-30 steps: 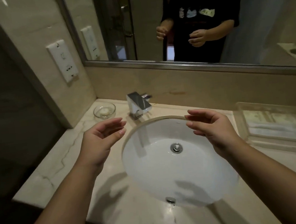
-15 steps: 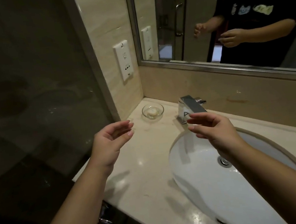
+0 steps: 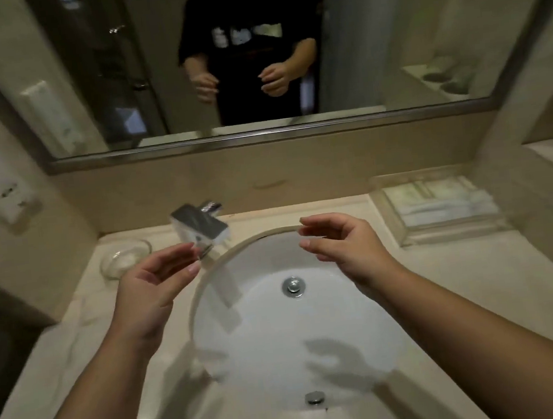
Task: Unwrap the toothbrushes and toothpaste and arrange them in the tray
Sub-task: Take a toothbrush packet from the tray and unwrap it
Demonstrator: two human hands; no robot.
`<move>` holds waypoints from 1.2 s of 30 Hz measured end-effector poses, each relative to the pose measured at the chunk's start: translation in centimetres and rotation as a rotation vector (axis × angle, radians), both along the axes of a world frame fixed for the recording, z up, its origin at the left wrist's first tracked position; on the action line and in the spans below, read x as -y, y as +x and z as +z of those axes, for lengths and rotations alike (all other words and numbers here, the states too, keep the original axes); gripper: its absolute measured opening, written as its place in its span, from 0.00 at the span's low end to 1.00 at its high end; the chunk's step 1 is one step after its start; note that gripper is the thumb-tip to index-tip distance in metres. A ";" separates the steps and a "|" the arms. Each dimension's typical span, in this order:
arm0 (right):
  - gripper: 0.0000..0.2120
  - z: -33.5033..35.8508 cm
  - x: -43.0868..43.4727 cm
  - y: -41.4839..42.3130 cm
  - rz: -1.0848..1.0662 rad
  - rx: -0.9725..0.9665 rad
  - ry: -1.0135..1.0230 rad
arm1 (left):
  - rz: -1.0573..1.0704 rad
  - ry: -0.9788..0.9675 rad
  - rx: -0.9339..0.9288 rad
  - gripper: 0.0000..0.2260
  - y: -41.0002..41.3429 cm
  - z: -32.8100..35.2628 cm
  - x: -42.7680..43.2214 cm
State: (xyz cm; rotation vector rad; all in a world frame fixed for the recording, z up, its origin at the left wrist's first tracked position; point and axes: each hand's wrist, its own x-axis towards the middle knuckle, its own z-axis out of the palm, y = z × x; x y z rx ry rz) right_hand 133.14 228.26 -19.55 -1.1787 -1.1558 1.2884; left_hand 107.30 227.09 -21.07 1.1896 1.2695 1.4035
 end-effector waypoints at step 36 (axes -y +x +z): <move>0.10 -5.6 0.4 34.3 -0.413 0.053 -0.165 | -0.361 -0.222 0.084 0.12 38.0 -4.5 -6.2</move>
